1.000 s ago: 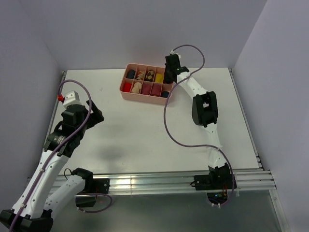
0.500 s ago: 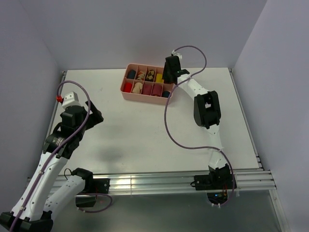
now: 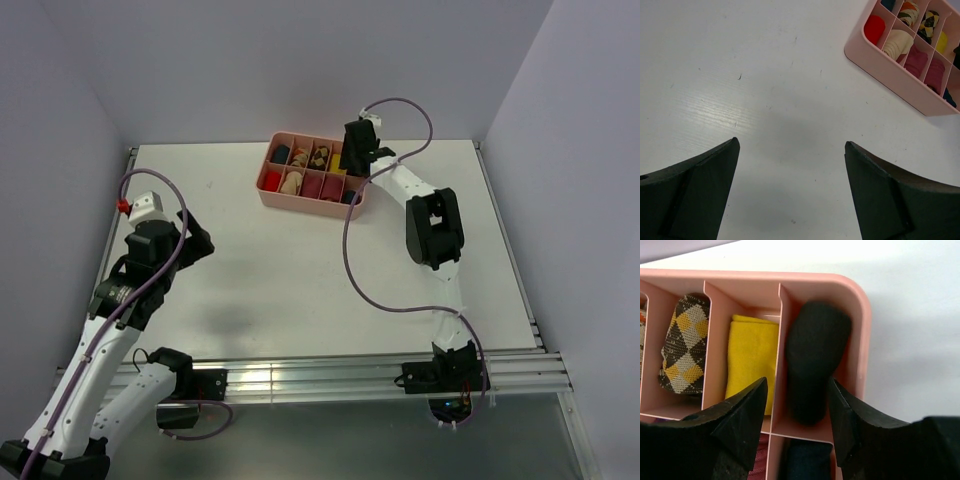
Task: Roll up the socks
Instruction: Place the sock in the storage box, then reset both arms
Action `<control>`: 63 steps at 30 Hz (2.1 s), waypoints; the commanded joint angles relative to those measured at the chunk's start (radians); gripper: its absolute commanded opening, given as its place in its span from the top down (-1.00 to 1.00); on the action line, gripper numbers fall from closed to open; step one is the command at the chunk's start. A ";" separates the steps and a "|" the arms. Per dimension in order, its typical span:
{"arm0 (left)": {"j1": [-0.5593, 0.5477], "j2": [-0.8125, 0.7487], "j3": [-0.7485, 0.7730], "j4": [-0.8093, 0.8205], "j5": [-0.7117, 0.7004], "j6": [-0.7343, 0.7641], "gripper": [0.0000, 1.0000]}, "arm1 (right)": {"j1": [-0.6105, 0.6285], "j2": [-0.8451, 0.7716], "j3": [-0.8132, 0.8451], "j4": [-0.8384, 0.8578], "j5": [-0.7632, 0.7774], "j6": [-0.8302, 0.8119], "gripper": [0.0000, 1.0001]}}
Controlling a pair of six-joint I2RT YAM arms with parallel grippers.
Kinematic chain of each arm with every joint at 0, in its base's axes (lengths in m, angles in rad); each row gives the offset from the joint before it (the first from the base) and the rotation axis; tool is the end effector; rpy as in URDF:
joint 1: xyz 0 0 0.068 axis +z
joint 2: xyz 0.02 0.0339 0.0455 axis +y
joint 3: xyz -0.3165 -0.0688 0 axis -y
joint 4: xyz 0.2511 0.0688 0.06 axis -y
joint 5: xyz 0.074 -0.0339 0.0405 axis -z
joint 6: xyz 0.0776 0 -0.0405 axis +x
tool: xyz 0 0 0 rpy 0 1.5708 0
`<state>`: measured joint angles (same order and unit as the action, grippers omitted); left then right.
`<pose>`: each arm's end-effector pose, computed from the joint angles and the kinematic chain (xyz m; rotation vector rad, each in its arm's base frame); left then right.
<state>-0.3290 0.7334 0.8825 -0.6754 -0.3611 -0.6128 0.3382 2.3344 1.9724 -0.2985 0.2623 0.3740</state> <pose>0.1518 -0.0229 0.3484 -0.5043 2.0037 -0.2023 0.5845 0.1843 0.2179 0.1816 2.1994 0.1035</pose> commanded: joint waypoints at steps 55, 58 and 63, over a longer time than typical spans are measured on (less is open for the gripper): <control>-0.016 0.037 0.435 0.396 -0.381 0.429 -0.99 | -0.116 -1.808 -0.790 0.108 0.226 -0.437 -1.00; -0.016 0.032 0.432 0.402 -0.386 0.427 -0.99 | -0.116 -1.821 -0.805 0.140 0.221 -0.435 -1.00; -0.016 0.015 0.414 0.430 -0.381 0.420 -0.99 | -0.116 -1.814 -0.807 0.159 0.227 -0.446 -1.00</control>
<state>-0.3420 0.7593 1.3075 -0.3019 -0.7322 -0.2035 0.2237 0.5205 1.1687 -0.1989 0.4782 -0.0471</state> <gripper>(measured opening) 0.994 0.997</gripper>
